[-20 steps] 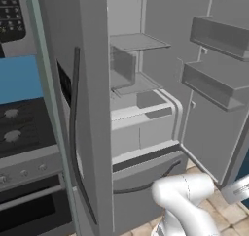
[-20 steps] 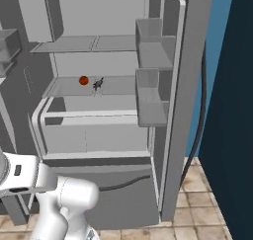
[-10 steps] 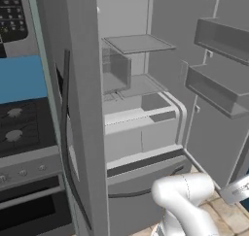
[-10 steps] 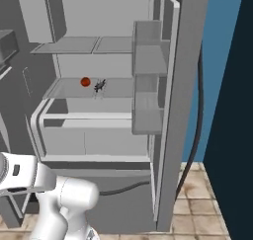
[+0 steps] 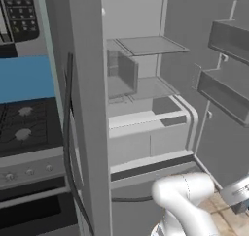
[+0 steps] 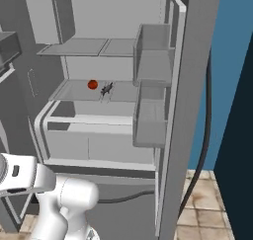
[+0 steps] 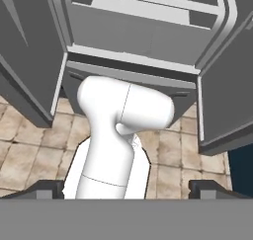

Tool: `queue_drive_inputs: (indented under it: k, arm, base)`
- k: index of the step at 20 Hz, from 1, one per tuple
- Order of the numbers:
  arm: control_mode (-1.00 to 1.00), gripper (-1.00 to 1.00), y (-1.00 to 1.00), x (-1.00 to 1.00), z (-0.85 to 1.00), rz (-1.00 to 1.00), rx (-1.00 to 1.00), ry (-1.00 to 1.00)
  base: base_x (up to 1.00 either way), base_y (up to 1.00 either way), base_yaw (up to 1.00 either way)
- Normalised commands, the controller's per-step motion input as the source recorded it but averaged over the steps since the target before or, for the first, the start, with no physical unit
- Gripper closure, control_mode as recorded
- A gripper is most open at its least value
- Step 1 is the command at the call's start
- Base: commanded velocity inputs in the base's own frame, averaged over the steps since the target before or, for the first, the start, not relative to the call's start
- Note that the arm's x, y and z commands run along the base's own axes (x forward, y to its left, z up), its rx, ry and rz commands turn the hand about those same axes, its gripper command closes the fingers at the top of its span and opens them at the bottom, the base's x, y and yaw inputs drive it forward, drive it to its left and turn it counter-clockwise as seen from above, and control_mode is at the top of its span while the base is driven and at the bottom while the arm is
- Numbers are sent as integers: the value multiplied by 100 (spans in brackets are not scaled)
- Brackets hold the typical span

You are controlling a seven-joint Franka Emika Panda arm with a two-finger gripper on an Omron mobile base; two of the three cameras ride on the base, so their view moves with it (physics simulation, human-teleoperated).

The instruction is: Place one tomato and one fish in each tupperware on the nearby counter, to pack two identical lunches.

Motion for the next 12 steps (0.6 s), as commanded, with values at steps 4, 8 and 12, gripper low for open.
queue_drive_inputs:
  k: [4,8,12]
  arm:
    - [100,-100,0,0,0,0,0,0]
    - [100,-100,0,0,0,0,0,0]
    - [100,-100,0,0,0,0,0,0]
  base:
    - [50,-15,20]
    - [47,-24,18]
    - [45,-24,17]
